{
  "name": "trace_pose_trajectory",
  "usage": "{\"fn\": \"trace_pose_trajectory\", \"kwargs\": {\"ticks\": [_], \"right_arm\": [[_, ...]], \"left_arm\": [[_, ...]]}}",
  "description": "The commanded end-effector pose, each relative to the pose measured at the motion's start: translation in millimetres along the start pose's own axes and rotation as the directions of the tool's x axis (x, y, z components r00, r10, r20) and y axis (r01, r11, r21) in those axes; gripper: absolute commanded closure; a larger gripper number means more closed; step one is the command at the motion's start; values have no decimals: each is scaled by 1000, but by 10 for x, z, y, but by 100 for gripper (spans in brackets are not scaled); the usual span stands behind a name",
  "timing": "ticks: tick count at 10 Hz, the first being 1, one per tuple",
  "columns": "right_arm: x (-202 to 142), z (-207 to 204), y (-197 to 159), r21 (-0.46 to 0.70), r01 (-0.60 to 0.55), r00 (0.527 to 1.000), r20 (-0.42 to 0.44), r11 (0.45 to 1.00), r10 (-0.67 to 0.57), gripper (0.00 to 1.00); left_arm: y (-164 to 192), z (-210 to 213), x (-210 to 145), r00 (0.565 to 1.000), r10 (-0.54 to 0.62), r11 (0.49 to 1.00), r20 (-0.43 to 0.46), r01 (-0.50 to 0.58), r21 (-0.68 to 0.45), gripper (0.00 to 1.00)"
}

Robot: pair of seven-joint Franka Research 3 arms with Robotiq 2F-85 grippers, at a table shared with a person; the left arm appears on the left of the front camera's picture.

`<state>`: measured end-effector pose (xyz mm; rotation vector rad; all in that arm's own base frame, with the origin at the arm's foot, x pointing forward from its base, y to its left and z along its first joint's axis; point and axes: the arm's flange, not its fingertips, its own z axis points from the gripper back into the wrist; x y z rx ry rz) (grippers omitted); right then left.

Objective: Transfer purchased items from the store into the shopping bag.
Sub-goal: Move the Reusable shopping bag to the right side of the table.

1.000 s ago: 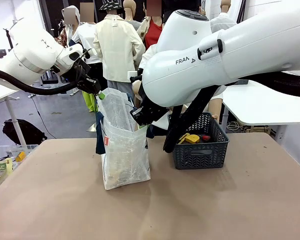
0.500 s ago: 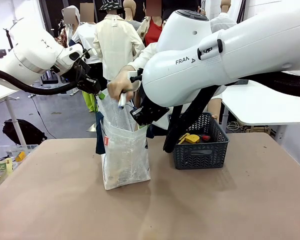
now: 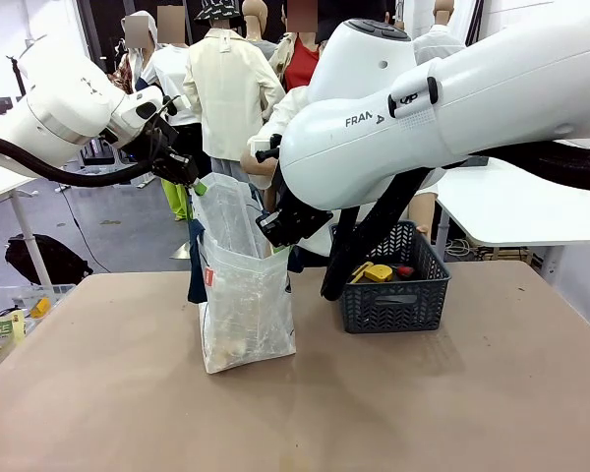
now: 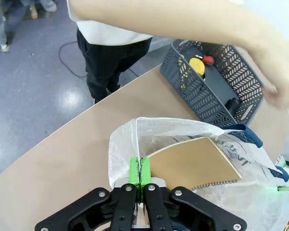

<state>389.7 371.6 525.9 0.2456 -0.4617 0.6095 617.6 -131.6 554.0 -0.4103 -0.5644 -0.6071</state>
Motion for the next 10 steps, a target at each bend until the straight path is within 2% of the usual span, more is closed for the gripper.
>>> {"fn": "trace_pose_trajectory", "kwargs": {"ticks": [1,10], "right_arm": [[-1,13,-11,-3,-11,1000,3,1000,11,100],[-1,13,-11,-3,-11,1000,3,1000,11,100]], "left_arm": [[17,18,-4,1000,2,1000,3,-2,1,100],[17,18,-4,1000,2,1000,3,-2,1,100]]}}
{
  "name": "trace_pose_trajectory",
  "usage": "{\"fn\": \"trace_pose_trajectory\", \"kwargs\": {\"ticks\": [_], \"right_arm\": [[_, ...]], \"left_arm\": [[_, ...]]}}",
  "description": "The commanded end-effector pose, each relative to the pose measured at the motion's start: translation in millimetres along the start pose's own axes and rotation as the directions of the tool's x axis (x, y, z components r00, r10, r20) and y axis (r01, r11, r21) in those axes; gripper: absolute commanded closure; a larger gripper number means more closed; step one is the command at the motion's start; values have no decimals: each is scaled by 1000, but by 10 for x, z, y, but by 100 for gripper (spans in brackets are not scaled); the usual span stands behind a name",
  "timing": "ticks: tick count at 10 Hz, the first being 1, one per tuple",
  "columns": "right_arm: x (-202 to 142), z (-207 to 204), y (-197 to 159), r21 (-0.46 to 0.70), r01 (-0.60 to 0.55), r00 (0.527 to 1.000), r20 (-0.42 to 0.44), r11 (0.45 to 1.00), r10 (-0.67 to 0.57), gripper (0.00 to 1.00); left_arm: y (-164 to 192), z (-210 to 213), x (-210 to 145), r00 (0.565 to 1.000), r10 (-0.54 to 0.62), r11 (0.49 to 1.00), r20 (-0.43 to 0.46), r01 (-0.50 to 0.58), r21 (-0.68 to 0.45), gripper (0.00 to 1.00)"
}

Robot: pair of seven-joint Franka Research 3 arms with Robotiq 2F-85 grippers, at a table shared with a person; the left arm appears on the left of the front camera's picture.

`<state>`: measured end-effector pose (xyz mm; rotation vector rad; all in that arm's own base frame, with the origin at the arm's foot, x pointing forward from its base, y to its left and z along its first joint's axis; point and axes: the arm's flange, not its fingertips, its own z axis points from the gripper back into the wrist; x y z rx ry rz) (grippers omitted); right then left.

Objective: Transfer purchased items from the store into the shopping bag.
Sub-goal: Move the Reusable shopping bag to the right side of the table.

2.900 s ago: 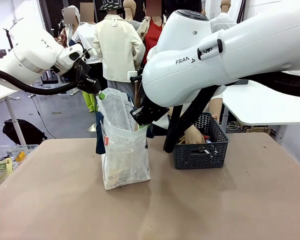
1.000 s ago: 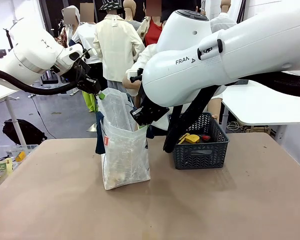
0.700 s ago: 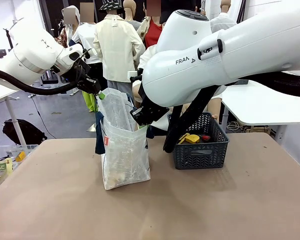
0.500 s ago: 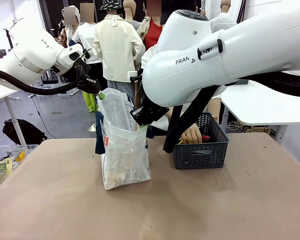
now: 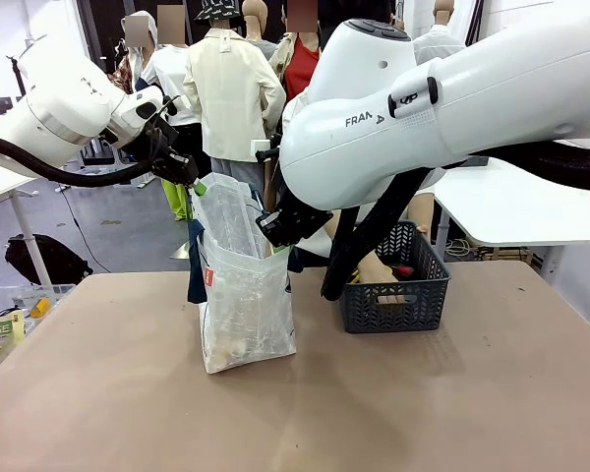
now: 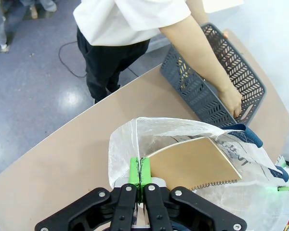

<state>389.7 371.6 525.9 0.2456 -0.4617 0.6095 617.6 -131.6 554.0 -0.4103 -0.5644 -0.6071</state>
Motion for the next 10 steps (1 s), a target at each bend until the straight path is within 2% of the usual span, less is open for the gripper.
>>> {"fn": "trace_pose_trajectory", "kwargs": {"ticks": [1,10], "right_arm": [[-1,13,-11,-3,-11,1000,3,1000,11,100],[-1,13,-11,-3,-11,1000,3,1000,11,100]], "left_arm": [[17,18,-4,1000,2,1000,3,-2,1,100],[17,18,-4,1000,2,1000,3,-2,1,100]]}}
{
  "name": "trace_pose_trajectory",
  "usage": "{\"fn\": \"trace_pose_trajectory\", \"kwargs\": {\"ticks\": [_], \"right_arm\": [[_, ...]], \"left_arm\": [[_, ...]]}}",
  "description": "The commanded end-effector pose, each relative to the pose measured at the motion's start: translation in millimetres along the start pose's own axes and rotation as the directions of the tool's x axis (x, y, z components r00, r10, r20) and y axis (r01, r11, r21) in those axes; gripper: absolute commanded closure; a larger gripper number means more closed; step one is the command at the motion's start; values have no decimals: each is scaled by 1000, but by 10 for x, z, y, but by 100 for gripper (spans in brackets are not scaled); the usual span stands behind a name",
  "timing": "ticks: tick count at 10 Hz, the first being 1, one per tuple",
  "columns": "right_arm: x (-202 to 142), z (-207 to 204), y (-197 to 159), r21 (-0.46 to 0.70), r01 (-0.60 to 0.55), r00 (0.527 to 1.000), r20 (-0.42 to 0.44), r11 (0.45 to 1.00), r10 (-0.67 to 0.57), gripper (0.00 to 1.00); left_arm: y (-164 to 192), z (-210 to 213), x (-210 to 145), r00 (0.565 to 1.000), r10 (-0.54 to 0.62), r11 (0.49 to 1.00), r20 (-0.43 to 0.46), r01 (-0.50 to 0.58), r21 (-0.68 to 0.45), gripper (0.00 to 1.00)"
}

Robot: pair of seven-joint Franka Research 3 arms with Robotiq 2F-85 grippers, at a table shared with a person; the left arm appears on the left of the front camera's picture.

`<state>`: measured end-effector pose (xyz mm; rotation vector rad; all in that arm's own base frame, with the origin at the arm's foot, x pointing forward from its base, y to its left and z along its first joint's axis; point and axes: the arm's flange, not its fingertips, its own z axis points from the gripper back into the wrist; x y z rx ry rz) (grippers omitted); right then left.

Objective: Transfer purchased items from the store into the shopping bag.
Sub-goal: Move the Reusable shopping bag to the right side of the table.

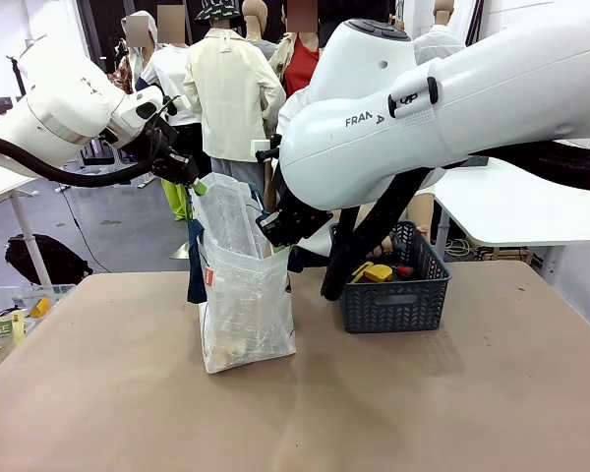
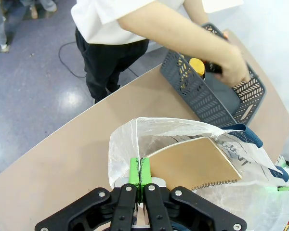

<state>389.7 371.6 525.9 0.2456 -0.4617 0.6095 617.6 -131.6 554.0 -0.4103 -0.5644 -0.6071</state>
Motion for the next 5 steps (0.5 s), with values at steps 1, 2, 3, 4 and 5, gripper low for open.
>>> {"fn": "trace_pose_trajectory", "kwargs": {"ticks": [1,2,3,4,5], "right_arm": [[-1,13,-11,-3,-11,1000,3,1000,11,100],[-1,13,-11,-3,-11,1000,3,1000,11,100],[-1,13,-11,-3,-11,1000,3,1000,11,100],[-1,13,-11,-3,-11,1000,3,1000,11,100],[-1,13,-11,-3,-11,1000,3,1000,11,100]], "left_arm": [[17,18,-4,1000,2,1000,3,-2,1,100],[17,18,-4,1000,2,1000,3,-2,1,100],[17,18,-4,1000,2,1000,3,-2,1,100],[17,18,-4,1000,2,1000,3,-2,1,100],[17,18,-4,1000,2,1000,3,-2,1,100]]}}
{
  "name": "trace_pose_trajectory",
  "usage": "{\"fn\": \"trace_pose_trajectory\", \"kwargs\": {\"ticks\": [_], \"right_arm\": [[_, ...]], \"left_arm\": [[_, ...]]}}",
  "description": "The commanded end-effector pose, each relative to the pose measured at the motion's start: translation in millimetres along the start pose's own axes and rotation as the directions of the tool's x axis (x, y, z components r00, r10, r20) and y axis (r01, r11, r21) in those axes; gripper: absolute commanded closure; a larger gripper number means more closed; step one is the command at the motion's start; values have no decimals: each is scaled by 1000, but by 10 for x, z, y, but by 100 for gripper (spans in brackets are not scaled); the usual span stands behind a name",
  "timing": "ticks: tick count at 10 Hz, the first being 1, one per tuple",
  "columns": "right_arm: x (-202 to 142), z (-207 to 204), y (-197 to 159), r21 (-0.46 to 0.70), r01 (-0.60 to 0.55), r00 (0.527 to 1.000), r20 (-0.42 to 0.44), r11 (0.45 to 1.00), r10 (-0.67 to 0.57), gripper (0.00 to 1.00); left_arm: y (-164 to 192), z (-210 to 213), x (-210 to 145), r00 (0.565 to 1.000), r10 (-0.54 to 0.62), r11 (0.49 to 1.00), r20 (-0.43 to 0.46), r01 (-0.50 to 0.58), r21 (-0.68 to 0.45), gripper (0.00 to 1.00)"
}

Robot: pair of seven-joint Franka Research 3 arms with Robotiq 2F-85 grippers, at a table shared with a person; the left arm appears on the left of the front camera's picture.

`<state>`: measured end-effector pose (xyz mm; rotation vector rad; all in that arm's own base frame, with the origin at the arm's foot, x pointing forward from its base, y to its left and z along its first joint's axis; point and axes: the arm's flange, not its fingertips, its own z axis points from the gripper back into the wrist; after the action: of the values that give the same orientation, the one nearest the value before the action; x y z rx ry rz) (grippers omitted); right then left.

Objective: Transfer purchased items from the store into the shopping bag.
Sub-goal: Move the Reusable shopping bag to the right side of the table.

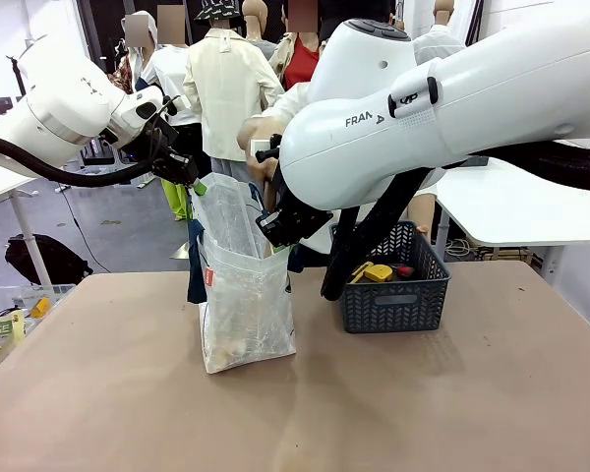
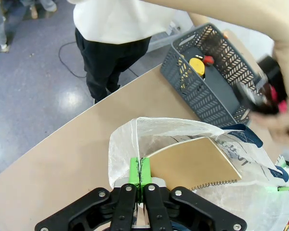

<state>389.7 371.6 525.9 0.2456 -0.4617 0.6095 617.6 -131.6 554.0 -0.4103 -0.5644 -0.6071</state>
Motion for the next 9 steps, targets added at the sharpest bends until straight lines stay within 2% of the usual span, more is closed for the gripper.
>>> {"fn": "trace_pose_trajectory", "kwargs": {"ticks": [1,9], "right_arm": [[-1,13,-11,-3,-11,1000,3,1000,11,100],[-1,13,-11,-3,-11,1000,3,1000,11,100]], "left_arm": [[16,18,-4,1000,2,1000,3,-2,1,100],[16,18,-4,1000,2,1000,3,-2,1,100]]}}
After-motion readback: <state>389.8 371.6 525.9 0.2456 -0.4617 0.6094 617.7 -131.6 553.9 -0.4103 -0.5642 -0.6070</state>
